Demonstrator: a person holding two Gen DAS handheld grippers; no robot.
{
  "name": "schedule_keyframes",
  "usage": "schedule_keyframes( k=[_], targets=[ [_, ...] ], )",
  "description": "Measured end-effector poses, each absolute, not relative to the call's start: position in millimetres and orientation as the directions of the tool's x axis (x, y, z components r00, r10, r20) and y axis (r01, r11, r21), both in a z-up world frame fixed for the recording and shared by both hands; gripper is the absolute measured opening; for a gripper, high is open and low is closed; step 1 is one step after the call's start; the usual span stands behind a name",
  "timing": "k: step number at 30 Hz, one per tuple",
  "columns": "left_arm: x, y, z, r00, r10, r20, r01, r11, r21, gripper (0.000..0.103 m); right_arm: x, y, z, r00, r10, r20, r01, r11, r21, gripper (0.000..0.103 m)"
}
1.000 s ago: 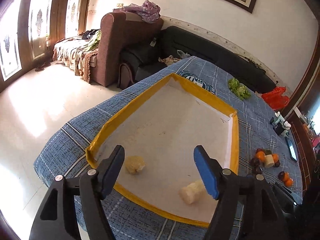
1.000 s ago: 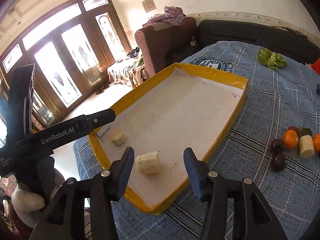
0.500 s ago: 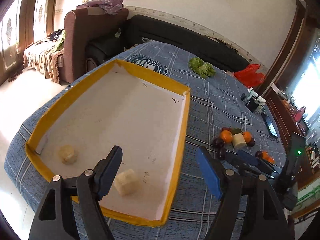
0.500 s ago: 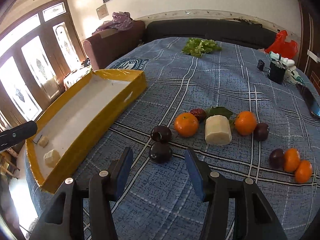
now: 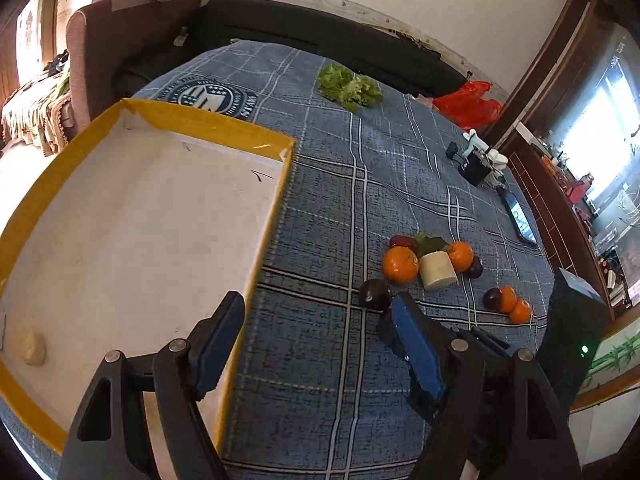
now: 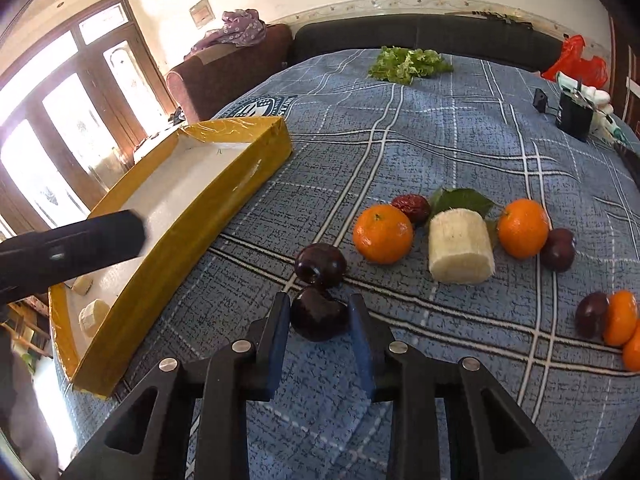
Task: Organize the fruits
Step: 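Grasp a dark plum with the left tool while the right grasps another plum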
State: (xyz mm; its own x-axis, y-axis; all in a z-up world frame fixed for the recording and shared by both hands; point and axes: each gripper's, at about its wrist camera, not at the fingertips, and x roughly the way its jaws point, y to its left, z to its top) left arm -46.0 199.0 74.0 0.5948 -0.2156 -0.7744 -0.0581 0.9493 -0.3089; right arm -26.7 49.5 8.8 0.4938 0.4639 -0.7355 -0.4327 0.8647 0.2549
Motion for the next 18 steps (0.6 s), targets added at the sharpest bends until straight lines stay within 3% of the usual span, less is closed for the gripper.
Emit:
schedule_keyframes(
  k=[6, 11, 18],
  targets=[
    [-18, 170, 44, 0.518, -0.217, -0.828, -0.017, 0.964, -0.264, 0.075, -44, 15, 7, 0.486, 0.482, -0.729, -0.386, 0.867, 0.316, 0.033],
    [-11, 145, 37, 0.54, -0.139, -0.83, 0.021, 0.988, -0.152, 0.075, -48, -7, 3, 0.48, 0.509, -0.715, -0.349, 0.858, 0.377, 0.033],
    [-8, 117, 29, 0.564, -0.08, -0.822, 0.132, 0.991, -0.006, 0.043, -46, -9, 3, 0.48, 0.517, -0.709, -0.34, 0.854, 0.393, 0.033]
  ],
)
